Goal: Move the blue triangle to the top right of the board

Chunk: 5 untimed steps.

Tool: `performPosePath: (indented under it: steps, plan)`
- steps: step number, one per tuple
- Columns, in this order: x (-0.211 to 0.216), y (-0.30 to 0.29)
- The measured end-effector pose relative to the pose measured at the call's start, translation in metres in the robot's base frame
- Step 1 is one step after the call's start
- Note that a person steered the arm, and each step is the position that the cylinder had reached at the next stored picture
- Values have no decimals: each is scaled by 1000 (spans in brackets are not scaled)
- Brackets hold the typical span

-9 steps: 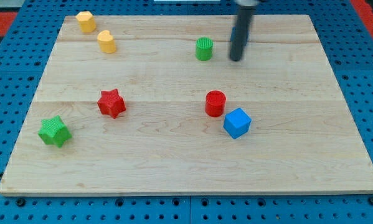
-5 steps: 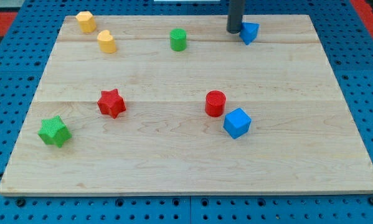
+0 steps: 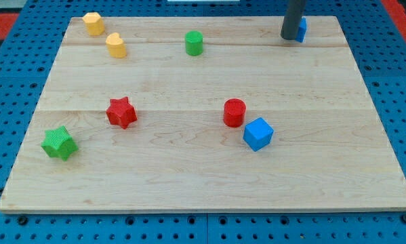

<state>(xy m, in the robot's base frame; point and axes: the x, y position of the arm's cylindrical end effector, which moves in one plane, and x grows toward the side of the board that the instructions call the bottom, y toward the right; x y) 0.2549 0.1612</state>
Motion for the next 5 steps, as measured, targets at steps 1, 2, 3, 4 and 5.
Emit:
performPosePath:
  steps: [1, 2, 3, 4, 5]
  plan:
    - [6, -21]
    - [6, -23]
    - [6, -22]
    - [6, -22]
    - [-2, -39]
